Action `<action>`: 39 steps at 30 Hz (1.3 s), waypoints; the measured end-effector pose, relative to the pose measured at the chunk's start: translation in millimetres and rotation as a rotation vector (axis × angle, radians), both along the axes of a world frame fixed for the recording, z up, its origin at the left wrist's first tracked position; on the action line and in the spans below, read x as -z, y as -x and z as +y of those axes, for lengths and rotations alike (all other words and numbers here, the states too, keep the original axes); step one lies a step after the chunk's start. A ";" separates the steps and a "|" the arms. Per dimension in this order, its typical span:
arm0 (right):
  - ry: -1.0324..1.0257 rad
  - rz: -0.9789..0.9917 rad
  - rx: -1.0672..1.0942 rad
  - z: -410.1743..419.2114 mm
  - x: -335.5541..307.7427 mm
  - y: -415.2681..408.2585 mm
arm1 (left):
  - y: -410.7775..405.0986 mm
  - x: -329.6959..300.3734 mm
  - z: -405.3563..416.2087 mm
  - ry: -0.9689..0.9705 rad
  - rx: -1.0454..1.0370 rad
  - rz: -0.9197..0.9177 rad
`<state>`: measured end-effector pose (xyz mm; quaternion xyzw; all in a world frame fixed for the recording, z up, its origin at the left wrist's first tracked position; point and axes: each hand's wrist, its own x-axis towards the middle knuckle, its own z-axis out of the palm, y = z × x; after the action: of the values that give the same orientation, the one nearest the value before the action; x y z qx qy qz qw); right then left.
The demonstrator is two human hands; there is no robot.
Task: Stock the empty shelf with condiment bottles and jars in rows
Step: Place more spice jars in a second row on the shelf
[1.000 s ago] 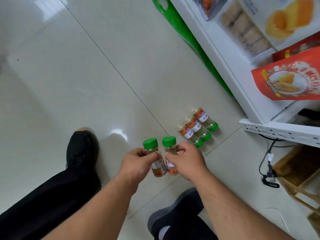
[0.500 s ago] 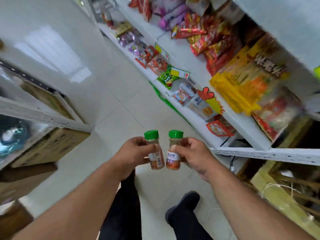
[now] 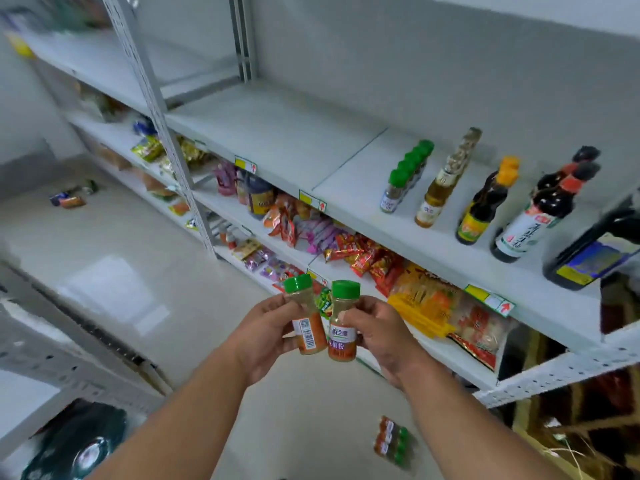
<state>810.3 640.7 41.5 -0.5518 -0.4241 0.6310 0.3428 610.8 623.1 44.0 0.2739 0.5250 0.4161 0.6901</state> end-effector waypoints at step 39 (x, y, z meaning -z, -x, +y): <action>-0.241 -0.042 0.252 264.1 -44.3 -3.5 | -12.3 -58.1 326.1 -0.217 0.179 0.614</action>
<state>813.8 904.8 85.8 -0.5686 -0.4313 0.5161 0.4737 623.1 949.2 102.1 0.5033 0.6348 0.3055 0.5005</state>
